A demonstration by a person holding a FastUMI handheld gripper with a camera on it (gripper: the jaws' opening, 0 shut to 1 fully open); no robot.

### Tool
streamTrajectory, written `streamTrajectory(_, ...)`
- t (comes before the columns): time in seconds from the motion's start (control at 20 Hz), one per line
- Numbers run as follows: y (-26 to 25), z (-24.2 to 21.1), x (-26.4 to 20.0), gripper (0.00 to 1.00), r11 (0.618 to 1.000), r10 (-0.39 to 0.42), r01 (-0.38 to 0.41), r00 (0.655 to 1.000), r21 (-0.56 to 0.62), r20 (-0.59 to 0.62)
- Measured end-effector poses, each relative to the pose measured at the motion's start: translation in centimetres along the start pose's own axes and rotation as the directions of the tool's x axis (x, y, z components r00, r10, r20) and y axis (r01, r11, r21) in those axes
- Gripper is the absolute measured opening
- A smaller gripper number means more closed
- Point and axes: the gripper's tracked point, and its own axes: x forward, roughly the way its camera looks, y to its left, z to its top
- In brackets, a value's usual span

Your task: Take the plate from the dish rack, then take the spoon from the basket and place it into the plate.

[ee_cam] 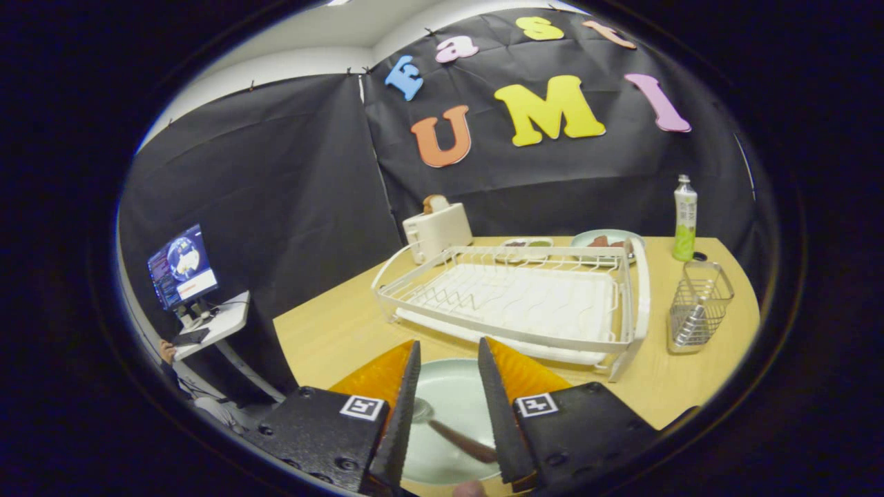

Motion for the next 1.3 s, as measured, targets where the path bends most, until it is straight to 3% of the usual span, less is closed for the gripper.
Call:
streamTrajectory(0.25, -2.9, 2.4, -1.7, 0.9, 0.987, -0.16, 0.161, 0.982, -0.004, 0.102)
streamTrajectory(0.35, -3.6, 3.9, -3.2, 0.97, 0.976, -0.218, 0.219, 0.964, 0.01, 0.154)
streamTrajectory(0.65, -3.9, 9.1, -8.7, 1.0, 0.922, -0.384, 0.381, 0.875, 0.071, 0.294)
streamTrajectory(0.8, -3.1, 11.2, -11.7, 1.0, 0.879, -0.468, 0.469, 0.812, 0.09, 0.349)
streamTrajectory(1.0, -1.2, 12.4, -14.4, 1.0, 0.859, -0.496, 0.499, 0.755, 0.116, 0.429)
streamTrajectory(1.3, 0.9, 9.8, -14.4, 1.0, 0.859, -0.49, 0.503, 0.756, 0.096, 0.434)
